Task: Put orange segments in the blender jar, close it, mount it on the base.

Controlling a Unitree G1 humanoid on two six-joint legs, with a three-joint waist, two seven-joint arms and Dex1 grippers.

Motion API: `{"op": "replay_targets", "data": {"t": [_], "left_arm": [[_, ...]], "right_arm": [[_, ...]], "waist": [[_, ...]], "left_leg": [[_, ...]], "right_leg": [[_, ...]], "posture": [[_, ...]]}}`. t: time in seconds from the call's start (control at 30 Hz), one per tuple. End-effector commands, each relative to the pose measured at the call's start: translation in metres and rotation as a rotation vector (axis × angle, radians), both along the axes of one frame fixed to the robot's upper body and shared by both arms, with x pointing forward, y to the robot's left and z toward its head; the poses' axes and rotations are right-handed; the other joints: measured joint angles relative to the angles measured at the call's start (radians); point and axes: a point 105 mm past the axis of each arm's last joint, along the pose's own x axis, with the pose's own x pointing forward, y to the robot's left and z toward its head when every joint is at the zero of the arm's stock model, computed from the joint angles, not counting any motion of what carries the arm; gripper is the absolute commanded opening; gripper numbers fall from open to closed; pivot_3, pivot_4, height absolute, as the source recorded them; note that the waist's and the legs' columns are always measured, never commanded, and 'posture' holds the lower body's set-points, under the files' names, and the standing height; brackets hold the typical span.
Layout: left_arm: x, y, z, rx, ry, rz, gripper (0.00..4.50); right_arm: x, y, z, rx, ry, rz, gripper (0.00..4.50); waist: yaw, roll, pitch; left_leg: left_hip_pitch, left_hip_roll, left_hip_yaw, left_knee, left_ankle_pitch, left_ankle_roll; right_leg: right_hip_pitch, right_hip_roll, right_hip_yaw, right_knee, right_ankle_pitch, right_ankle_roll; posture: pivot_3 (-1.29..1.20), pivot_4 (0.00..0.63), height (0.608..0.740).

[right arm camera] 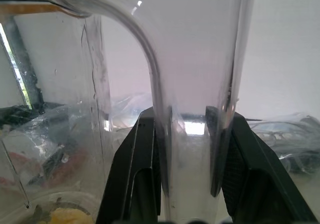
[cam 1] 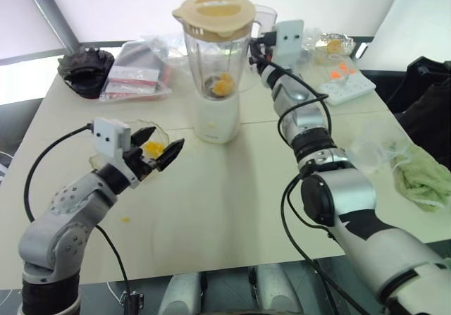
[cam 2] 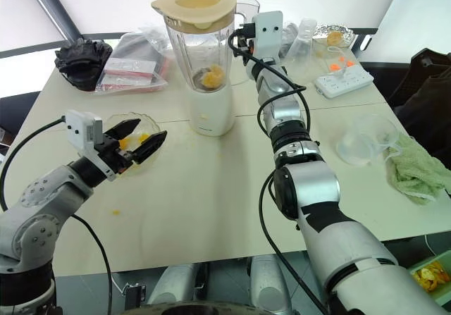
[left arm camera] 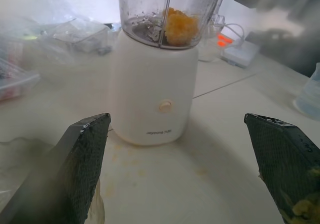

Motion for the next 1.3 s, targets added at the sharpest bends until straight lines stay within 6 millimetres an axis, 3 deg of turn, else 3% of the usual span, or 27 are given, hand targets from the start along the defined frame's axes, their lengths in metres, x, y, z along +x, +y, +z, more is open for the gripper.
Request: {"op": "replay_targets", "data": {"t": [0.03, 1.03, 1.27, 1.3], "left_arm": [[-0.001, -0.004, 0.007, 0.018, -0.038, -0.017, 4.45], [0.003, -0.011, 0.002, 0.018, -0.035, -0.032, 4.45], [0.002, -0.011, 0.001, 0.017, -0.031, -0.031, 4.50], [0.002, -0.011, 0.001, 0.017, -0.031, -0.031, 4.50]], "right_arm": [[-0.002, 0.004, -0.005, -0.001, 0.024, 0.029, 0.92], [0.008, 0.011, 0.008, -0.138, 0.106, 0.066, 0.92], [0.008, 0.011, 0.008, -0.145, 0.108, 0.064, 4.22], [0.008, 0.010, 0.009, -0.145, 0.105, 0.064, 4.44]], "waist": [[0.000, 0.000, 0.000], [0.000, 0.000, 0.000], [-0.003, 0.000, 0.000], [-0.004, 0.000, 0.000]], "left_leg": [[0.000, 0.000, 0.000, 0.000, 0.000, 0.000], [0.001, 0.000, 0.000, 0.000, 0.000, 0.000], [0.001, 0.000, 0.000, 0.000, 0.000, 0.000], [0.001, 0.000, 0.000, 0.000, 0.000, 0.000]], "right_leg": [[0.000, 0.000, 0.000, 0.000, 0.000, 0.000], [0.001, 0.000, 0.000, 0.000, 0.000, 0.000], [0.001, 0.000, 0.000, 0.000, 0.000, 0.000], [0.001, 0.000, 0.000, 0.000, 0.000, 0.000]], "posture": [[0.00, 0.150, 0.740], [0.00, 0.150, 0.740], [0.00, 0.150, 0.740], [0.00, 0.150, 0.740]]}}
